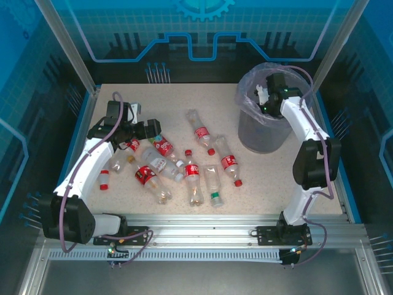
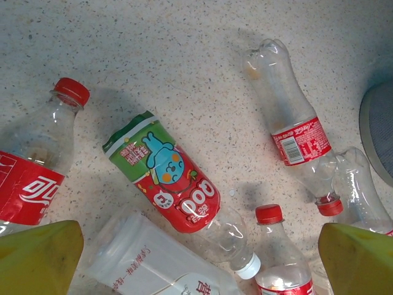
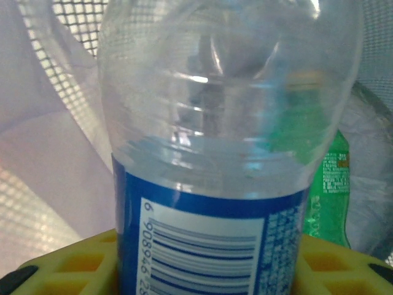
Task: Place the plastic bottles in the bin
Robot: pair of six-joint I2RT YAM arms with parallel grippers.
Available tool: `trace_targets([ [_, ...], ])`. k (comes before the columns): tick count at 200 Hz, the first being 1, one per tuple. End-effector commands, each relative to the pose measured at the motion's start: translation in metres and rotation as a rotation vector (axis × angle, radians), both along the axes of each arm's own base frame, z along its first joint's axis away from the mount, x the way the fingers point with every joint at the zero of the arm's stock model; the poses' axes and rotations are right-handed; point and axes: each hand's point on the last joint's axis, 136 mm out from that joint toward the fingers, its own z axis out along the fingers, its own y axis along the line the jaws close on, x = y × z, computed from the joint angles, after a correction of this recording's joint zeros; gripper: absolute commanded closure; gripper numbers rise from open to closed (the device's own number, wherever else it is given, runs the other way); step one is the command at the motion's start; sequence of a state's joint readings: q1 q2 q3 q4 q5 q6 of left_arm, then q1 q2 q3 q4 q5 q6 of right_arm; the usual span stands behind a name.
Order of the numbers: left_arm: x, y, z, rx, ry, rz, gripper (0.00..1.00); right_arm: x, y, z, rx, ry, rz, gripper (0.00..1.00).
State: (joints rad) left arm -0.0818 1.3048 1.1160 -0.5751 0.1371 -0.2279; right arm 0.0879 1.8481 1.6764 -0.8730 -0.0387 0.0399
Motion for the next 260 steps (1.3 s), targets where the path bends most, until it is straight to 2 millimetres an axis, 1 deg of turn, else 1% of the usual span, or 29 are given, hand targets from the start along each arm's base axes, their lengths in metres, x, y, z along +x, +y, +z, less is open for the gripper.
trace_targets([
  [1,0.000,0.012,0.007,0.099,0.012,0.004,0.01,-0.005,-0.008,0.035,-0.027,-0.062,-0.022,0.35],
  [24,-0.004,0.045,0.006,0.221,0.049,0.079,0.01,-0.010,-0.007,0.055,-0.039,-0.094,-0.001,0.24],
  [37,-0.005,0.066,0.003,0.265,0.079,0.122,0.01,-0.013,-0.012,0.068,-0.045,-0.109,-0.002,0.17],
  [50,-0.007,0.080,-0.005,0.301,0.123,0.131,0.01,-0.015,-0.015,0.081,-0.039,-0.132,-0.007,0.12],
  [76,-0.015,0.106,-0.027,0.419,0.233,0.114,0.01,-0.021,-0.011,0.109,0.000,-0.190,0.005,0.09],
  [85,-0.019,0.114,-0.031,0.464,0.269,0.107,0.01,-0.023,-0.009,0.120,0.013,-0.215,0.009,0.09],
  [101,-0.031,0.136,-0.032,0.549,0.333,0.170,0.01,-0.029,-0.006,0.140,0.043,-0.271,0.012,0.09],
  [110,-0.038,0.148,-0.032,0.544,0.354,0.221,0.01,-0.033,-0.003,0.150,0.060,-0.299,0.020,0.08],
  [128,-0.054,0.172,-0.031,0.463,0.365,0.354,0.01,-0.041,0.001,0.165,0.087,-0.344,0.036,0.08],
  [148,-0.069,0.192,-0.036,0.351,0.368,0.468,0.01,-0.049,0.006,0.173,0.115,-0.375,0.055,0.08],
  [161,-0.077,0.201,-0.043,0.286,0.388,0.515,0.01,-0.052,0.011,0.178,0.145,-0.398,0.067,0.08],
  [174,-0.079,0.207,-0.052,0.222,0.408,0.546,0.03,-0.054,0.017,0.186,0.192,-0.442,0.079,0.08],
  [196,-0.080,0.216,-0.071,0.136,0.449,0.581,0.09,-0.057,0.028,0.199,0.282,-0.513,0.087,0.08],
  [206,-0.078,0.215,-0.077,0.101,0.455,0.568,0.12,-0.058,0.031,0.207,0.302,-0.548,0.084,0.08],
  [223,-0.074,0.210,-0.082,0.078,0.453,0.523,0.11,-0.063,0.033,0.214,0.314,-0.586,0.096,0.08],
  [233,-0.071,0.208,-0.084,0.069,0.448,0.504,0.10,-0.068,0.033,0.217,0.314,-0.602,0.103,0.08],
  [260,-0.070,0.212,-0.095,0.081,0.482,0.494,0.10,-0.086,0.034,0.227,0.317,-0.642,0.134,0.08],
])
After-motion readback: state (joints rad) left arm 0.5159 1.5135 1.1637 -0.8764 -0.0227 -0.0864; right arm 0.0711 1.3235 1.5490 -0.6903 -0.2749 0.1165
